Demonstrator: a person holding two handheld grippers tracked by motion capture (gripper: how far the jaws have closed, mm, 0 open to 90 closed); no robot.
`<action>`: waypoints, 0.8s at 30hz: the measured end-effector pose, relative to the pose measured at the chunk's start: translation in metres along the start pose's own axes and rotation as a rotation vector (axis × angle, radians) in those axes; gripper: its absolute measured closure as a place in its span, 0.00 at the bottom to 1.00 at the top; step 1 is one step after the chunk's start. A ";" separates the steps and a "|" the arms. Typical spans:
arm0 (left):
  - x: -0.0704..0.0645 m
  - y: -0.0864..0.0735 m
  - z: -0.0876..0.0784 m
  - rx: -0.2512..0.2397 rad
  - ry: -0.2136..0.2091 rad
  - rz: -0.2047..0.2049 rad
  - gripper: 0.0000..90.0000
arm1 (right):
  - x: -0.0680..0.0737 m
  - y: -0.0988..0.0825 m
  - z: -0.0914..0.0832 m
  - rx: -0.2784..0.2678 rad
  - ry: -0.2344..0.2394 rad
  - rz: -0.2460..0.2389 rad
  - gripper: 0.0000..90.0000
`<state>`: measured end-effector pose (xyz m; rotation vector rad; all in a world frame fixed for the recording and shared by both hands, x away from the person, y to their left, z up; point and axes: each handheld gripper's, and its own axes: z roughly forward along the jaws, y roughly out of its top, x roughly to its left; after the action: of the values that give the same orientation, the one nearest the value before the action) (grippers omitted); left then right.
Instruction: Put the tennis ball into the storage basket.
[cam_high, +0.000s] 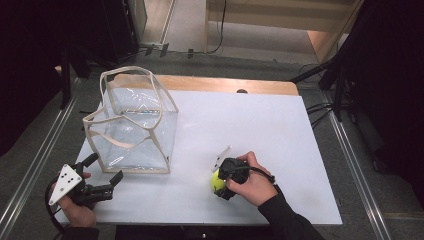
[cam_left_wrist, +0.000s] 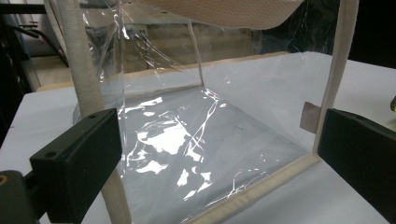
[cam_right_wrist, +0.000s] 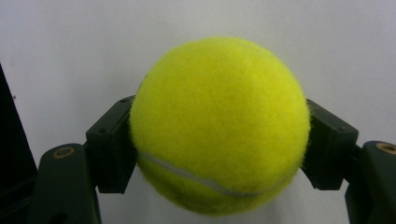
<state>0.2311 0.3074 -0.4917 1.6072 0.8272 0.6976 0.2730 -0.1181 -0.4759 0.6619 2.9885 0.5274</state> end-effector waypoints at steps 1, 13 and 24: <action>0.000 0.000 0.000 -0.001 0.001 0.000 0.00 | 0.000 0.000 0.000 -0.004 0.001 0.008 0.25; 0.000 0.000 0.000 0.000 0.000 -0.001 0.00 | -0.002 0.007 -0.009 -0.020 0.010 0.001 0.25; 0.000 0.000 0.000 -0.001 0.000 -0.001 0.00 | -0.004 0.018 -0.014 -0.018 0.020 -0.002 0.26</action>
<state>0.2311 0.3075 -0.4916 1.6061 0.8273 0.6974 0.2828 -0.1091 -0.4569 0.6567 2.9982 0.5638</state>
